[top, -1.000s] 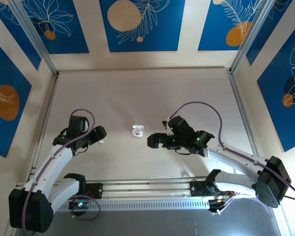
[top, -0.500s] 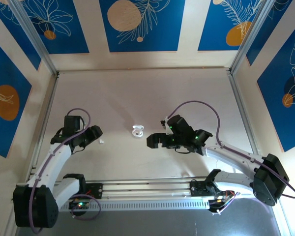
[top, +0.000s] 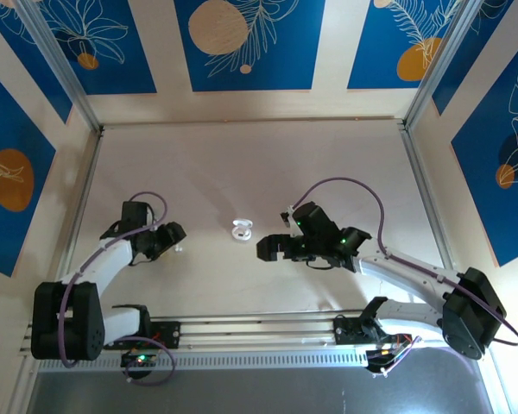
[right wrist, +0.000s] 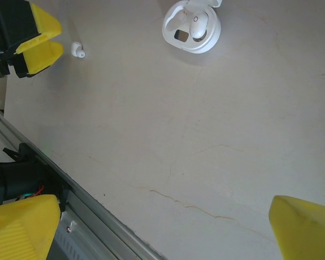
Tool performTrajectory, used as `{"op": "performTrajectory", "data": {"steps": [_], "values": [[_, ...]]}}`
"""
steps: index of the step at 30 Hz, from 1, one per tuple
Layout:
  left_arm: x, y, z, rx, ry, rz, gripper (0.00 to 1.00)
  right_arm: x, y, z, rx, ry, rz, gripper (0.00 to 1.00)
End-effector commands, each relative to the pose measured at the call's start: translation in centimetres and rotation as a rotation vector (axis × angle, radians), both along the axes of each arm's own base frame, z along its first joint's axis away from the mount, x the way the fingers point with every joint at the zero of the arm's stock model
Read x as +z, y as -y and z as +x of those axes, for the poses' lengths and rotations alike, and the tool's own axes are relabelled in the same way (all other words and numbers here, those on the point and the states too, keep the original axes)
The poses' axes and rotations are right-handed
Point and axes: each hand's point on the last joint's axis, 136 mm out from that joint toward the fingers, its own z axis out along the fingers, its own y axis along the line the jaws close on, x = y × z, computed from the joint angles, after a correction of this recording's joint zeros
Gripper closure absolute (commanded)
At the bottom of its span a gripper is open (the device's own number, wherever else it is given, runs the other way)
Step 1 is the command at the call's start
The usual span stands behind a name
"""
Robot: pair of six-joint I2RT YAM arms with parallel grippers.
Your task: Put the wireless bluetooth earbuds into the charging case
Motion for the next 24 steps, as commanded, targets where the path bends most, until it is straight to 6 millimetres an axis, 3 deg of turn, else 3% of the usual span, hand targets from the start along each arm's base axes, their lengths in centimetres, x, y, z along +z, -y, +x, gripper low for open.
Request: {"op": "performTrajectory", "data": {"steps": [1,12,24], "values": [[-0.3,0.6,0.1,-0.01,0.003,-0.05,0.33,-0.5,-0.1,-0.2,0.012,-0.023,-0.001,0.01],[-1.6,2.1,0.0,-0.036,-0.03,-0.12,0.3,-1.0,-0.3,0.0,0.013,-0.032,-0.018,0.01],[-0.9,4.1,-0.3,-0.046,0.007,-0.215,0.3,-1.2,-1.5,0.6,0.035,-0.049,-0.025,0.01]]}}
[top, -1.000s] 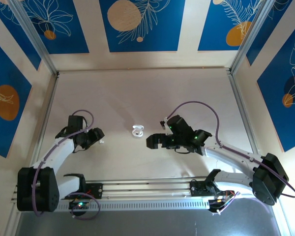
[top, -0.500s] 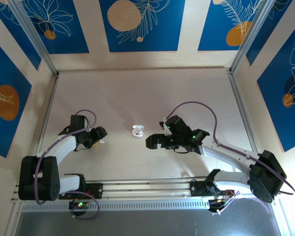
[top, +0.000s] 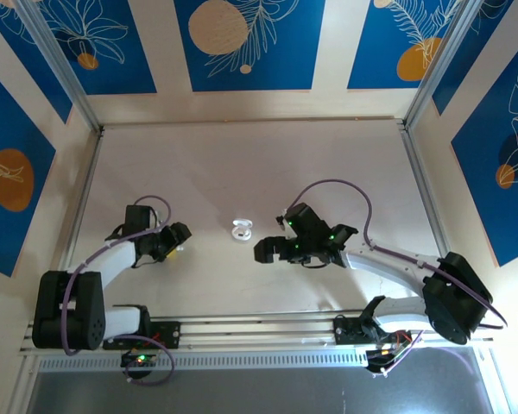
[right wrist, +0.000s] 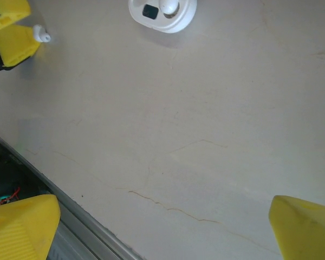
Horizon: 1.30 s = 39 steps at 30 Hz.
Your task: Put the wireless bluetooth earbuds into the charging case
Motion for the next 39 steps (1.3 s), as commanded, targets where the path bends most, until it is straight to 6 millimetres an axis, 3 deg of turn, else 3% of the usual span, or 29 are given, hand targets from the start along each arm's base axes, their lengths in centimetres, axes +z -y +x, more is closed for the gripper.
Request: {"op": "performTrajectory", "data": {"steps": [1,24,32,35,39], "values": [[0.3,2.1,-0.5,-0.034,0.0,-0.112,0.3,1.8,-1.1,0.4,0.029,0.021,0.041,0.01],[2.1,2.0,-1.5,-0.014,0.043,-0.124,0.26,2.1,-0.4,0.1,0.009,0.029,0.033,0.01],[3.9,0.8,-3.1,0.028,0.076,-0.066,0.12,3.2,-0.1,-0.2,0.007,0.078,0.041,0.01],[4.9,0.4,-3.7,0.052,0.091,-0.057,0.0,3.9,0.0,-0.3,0.004,0.114,0.051,0.01],[6.0,-0.3,-4.5,0.102,0.091,-0.047,0.0,4.6,-0.1,-0.5,0.008,0.148,0.056,0.01]]}}
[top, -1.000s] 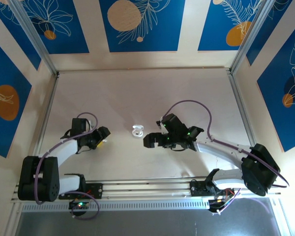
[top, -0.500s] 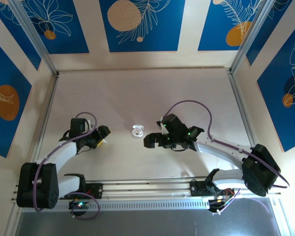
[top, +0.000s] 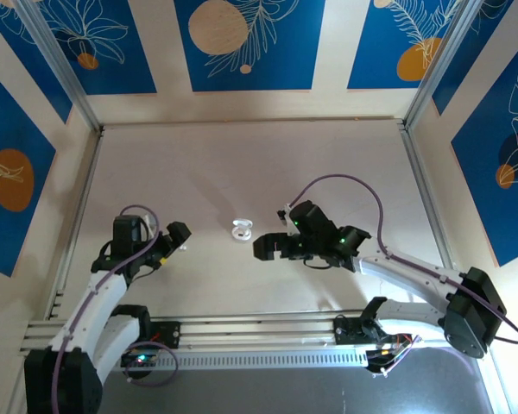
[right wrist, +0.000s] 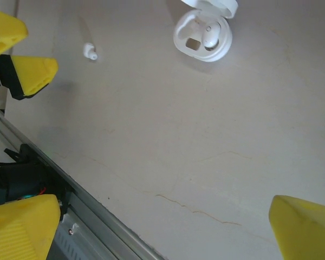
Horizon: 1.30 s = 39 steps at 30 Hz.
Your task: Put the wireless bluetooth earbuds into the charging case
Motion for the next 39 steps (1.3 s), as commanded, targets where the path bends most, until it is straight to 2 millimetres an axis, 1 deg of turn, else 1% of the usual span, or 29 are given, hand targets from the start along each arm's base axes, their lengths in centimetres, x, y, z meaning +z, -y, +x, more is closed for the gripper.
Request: {"op": "performTrajectory", "data": {"steps": [1,4,7,9,12,13,14,16,17,21,23,28,31,32,35,39], "values": [[0.2,-0.8,-1.3,0.064,-0.065,0.014,0.0,0.0,0.3,-0.3,-0.006,0.027,-0.016,0.01],[0.8,-0.5,-1.4,0.081,-0.076,-0.027,0.0,-0.1,0.1,-0.3,-0.006,0.037,-0.023,0.01],[0.7,0.2,-1.0,0.082,-0.094,-0.086,0.0,-0.2,0.0,-0.3,-0.009,0.062,-0.038,0.01],[0.3,0.4,-0.6,0.088,-0.108,-0.1,0.06,-0.3,0.0,-0.2,-0.018,0.08,-0.051,0.01],[-0.5,0.0,0.0,0.109,-0.142,-0.084,0.21,-0.4,0.1,-0.3,-0.013,0.081,-0.064,0.01],[-0.7,-0.1,0.3,0.114,-0.147,-0.077,0.25,-0.4,0.1,-0.3,-0.013,0.079,-0.068,0.01],[-0.8,-0.3,0.6,0.117,-0.15,-0.066,0.28,-0.5,0.2,-0.4,-0.014,0.077,-0.072,0.01],[-1.0,-0.8,1.1,0.122,-0.164,-0.035,0.29,-0.6,0.3,-0.4,-0.017,0.079,-0.076,0.01],[-1.0,-1.0,1.4,0.12,-0.161,-0.011,0.32,-0.7,0.4,-0.4,-0.019,0.076,-0.078,0.01],[-1.6,-2.5,1.9,0.118,-0.184,0.111,0.33,-0.7,0.5,-0.3,-0.04,0.063,-0.072,0.01],[-1.7,-2.9,2.3,0.103,-0.181,0.153,0.34,-0.7,0.5,-0.3,-0.041,0.052,-0.064,0.01],[-1.7,-2.9,3.5,0.022,-0.145,0.209,0.37,-0.7,0.3,-0.1,-0.032,0.053,-0.061,0.01],[-1.8,-2.3,4.2,-0.023,-0.116,0.2,0.42,-0.7,0.1,0.0,-0.025,0.052,-0.062,0.01],[-1.9,-2.0,4.4,-0.042,-0.107,0.193,0.45,-0.7,0.1,0.0,-0.021,0.051,-0.062,0.01],[-2.7,-1.8,4.9,-0.069,-0.117,0.191,0.48,-0.8,-0.1,0.0,-0.015,0.045,-0.067,0.01],[-3.6,-1.6,5.1,-0.09,-0.139,0.195,0.49,-1.0,0.0,-0.1,-0.012,0.038,-0.076,0.01]]}}
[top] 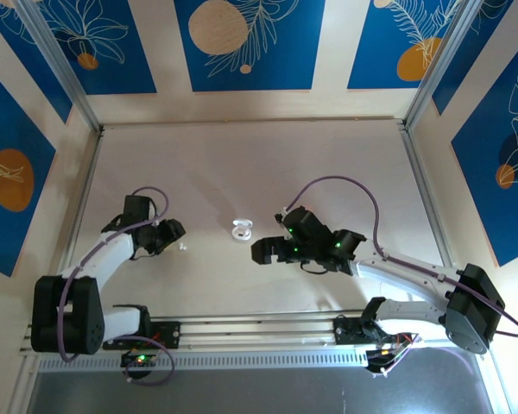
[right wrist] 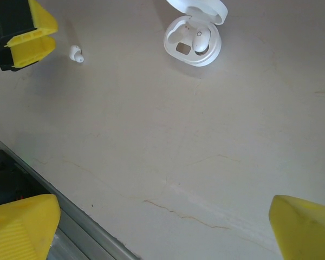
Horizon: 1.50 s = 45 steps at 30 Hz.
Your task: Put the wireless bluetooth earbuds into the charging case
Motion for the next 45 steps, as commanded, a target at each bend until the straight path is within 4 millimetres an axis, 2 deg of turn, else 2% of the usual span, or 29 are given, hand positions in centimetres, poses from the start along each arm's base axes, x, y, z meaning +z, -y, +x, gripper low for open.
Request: {"op": "performTrajectory", "data": {"steps": [1,7,15,29,45], "values": [[0.5,0.2,1.2,-0.048,0.04,0.004,0.49,0.1,0.0,-0.1,0.014,-0.006,-0.003,0.01],[-0.3,0.5,1.2,-0.06,0.021,-0.006,0.52,0.1,0.1,-0.1,0.015,-0.004,-0.007,0.01],[-1.4,0.4,0.1,-0.048,-0.005,-0.009,0.54,-0.2,-0.1,0.1,0.012,-0.015,-0.006,0.01],[-2.7,0.9,-0.7,-0.069,-0.04,-0.017,0.57,-0.4,-0.2,0.0,0.017,-0.021,-0.01,0.01],[-2.7,2.2,-0.9,-0.102,-0.035,-0.044,0.61,-0.5,-0.1,-0.2,0.02,-0.03,-0.007,0.01]]}}
